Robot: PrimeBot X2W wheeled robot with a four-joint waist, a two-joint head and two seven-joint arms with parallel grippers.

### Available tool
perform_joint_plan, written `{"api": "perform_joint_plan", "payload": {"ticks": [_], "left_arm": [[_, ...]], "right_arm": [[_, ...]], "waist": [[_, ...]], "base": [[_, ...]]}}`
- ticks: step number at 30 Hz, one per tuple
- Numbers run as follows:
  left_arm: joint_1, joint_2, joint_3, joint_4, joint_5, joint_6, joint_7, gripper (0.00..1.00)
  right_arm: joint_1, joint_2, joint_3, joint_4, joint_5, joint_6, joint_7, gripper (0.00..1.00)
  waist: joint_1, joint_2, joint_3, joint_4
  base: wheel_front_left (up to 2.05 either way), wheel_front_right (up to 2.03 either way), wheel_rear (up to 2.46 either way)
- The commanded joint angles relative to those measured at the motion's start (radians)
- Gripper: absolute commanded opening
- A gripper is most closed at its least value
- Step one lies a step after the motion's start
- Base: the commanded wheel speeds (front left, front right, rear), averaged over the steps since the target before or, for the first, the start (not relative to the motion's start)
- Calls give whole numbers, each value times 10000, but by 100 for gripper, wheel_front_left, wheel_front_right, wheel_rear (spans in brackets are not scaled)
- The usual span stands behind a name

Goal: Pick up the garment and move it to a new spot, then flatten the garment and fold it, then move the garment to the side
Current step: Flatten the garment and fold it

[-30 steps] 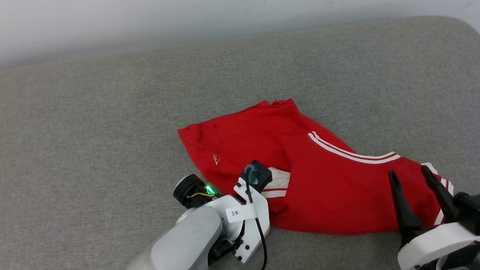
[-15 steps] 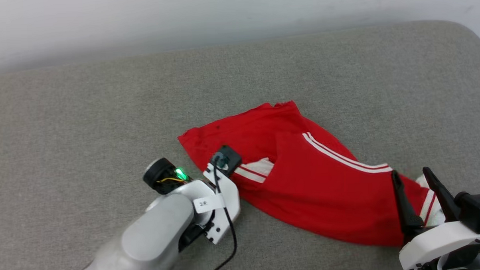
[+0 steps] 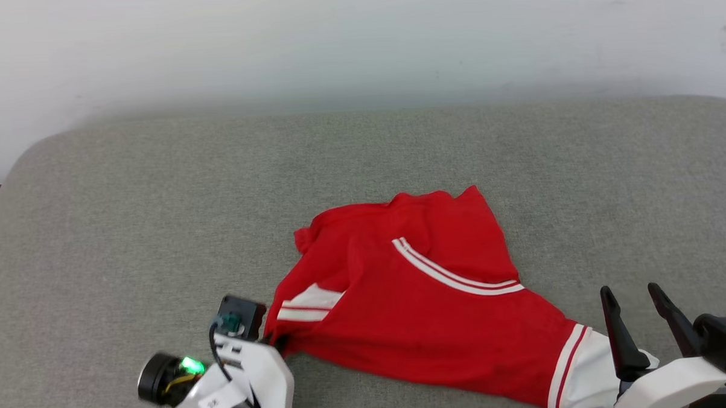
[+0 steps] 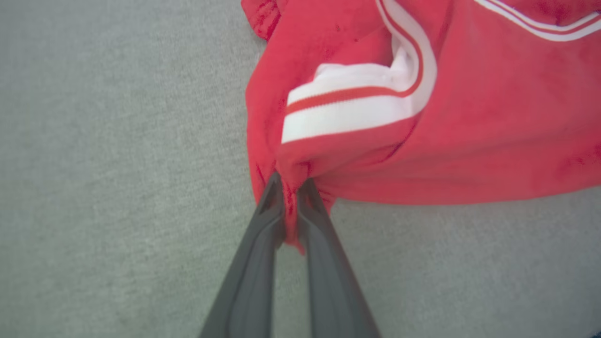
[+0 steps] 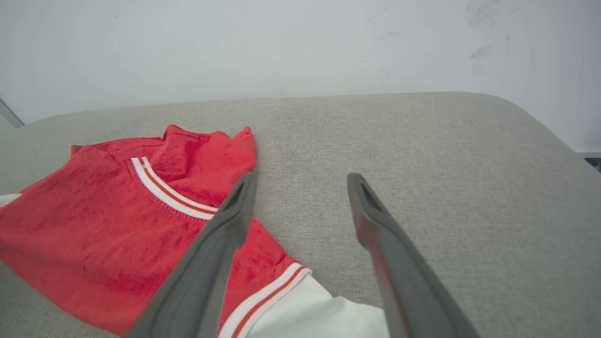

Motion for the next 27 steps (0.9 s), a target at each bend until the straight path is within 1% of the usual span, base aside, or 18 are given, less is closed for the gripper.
{"api": "perform_joint_plan", "payload": {"ticks": [1,2,3,4,7,10,11,12,13,17,22,24,27], "left_arm": [[562,87,161,-163,-221,248,-124,0],[930,118,276,-271,-399,431,-227,0],[1669,126,453,-404,-760,698,-372,0],[1973,75,512,-432,-932,790,-430,0],[2703,-124,554,-430,-1335,883,-572,0],[3177,-412,566,-299,-1650,814,-754,0],[3207,-442,583,-247,-1613,860,-890,8],[3266,-508,612,-211,-1632,904,-1011,75],[3302,-587,642,-210,-1625,921,-1159,100],[3167,-645,848,-338,-1381,1020,-1917,100],[2915,-476,1038,-720,-1035,1119,-2593,100],[2789,-329,1090,-893,-961,1109,-2664,100],[2522,-141,1112,-1152,-958,971,-2420,100]], "right_arm": [[109,13,-13,-55,15,-3,22,100],[155,15,-3,-69,21,-3,51,100],[225,13,0,-117,-3,-3,125,100],[261,13,-1,-149,-22,-3,112,100],[360,13,9,-232,-65,-3,207,100],[417,13,40,-327,-92,-3,288,100],[434,13,21,-355,-100,-3,289,100],[452,13,17,-391,-107,-3,326,100],[457,13,24,-436,-111,-3,354,100],[536,13,55,-567,-123,-3,417,100],[565,13,48,-661,-60,-3,450,100],[585,13,34,-673,-42,-3,462,100],[585,13,21,-692,-10,-3,476,100]], "waist": [[0,0,-217,229],[0,0,-269,279],[0,0,-366,367],[0,0,-415,413],[0,0,-528,507],[0,0,-654,533],[0,0,-704,550],[0,0,-743,562],[0,0,-772,567],[0,0,-901,571],[0,0,-1042,560],[0,0,-1075,564],[0,0,-1084,574]], "base": [[0,0,0],[0,0,0],[0,0,0],[0,0,0],[0,0,0],[0,0,0],[0,0,0],[0,0,0],[0,0,0],[0,0,0],[0,0,0],[0,0,0],[0,0,0]]}}
